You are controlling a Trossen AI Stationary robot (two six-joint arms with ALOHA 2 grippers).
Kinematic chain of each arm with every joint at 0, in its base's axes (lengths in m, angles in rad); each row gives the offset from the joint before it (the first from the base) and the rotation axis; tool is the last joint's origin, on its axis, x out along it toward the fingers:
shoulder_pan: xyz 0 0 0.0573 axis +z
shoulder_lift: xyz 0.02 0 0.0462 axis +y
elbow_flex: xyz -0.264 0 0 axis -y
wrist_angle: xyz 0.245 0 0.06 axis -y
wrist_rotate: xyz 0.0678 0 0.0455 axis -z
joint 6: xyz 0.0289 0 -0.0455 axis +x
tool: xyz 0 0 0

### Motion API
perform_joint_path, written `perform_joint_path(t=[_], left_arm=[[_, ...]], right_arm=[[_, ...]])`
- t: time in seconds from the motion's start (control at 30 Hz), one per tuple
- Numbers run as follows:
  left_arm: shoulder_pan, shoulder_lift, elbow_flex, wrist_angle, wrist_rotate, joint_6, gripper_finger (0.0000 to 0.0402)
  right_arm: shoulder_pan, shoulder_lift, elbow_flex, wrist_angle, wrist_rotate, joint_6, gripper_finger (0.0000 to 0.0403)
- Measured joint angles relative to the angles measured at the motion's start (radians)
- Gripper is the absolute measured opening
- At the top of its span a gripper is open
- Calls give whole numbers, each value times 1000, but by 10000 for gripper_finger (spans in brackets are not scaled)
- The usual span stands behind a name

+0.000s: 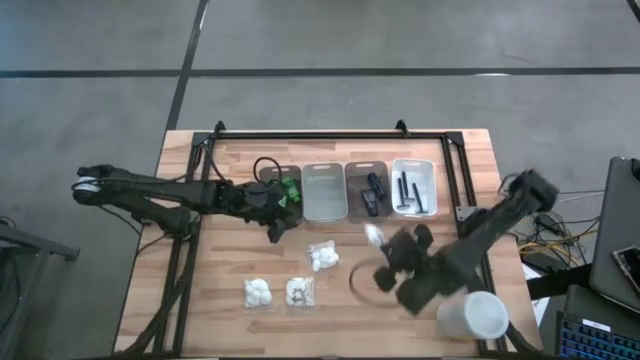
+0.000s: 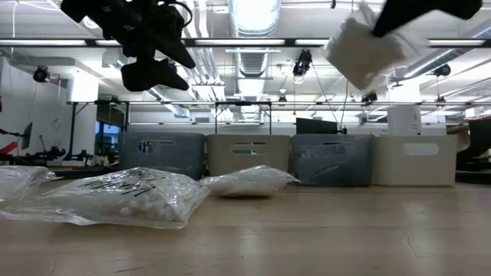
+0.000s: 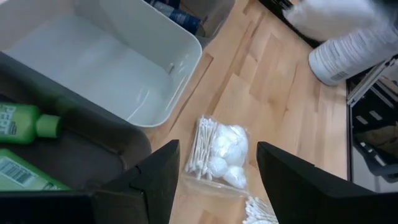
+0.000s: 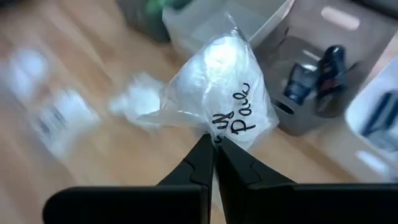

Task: Pick & Place Travel size toiletries
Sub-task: Put the cotton pack into the gray bin

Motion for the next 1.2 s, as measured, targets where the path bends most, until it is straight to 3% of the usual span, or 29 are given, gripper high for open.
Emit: perform_joint_path(t=[0.1, 0.17, 0.3, 0.4, 0.53, 0.7, 0.8, 0.97, 1.2], left_arm=[[-1, 0, 0, -3, 0, 27, 218], [-4, 0, 0, -3, -1, 51, 218], [-14, 0, 0, -6, -2, 88, 218], [-26, 0, 0, -7, -2, 91, 218], [-51, 0, 0, -23, -2, 89, 218], [-85, 0, 0, -101, -3, 66, 218], [-99, 0, 0, -156, -3, 26, 218], [-142, 0, 0, -216, 18, -5, 218], [-248, 0, 0, -286, 171, 0, 218]], right_arm=[[-85, -137, -90, 163, -14, -3, 8], [-155, -213, -153, 314, -45, -96, 8], [-340, -297, -256, 614, -225, -334, 8], [-481, -286, -287, 722, -320, -476, 8], [-623, -211, -265, 733, -366, -666, 8], [-701, -56, -141, 726, -439, -911, 8], [-735, 53, -61, 666, -495, -968, 8], [-767, 211, 52, 583, -503, -1008, 14], [-769, 306, 171, 495, -539, -1037, 106]])
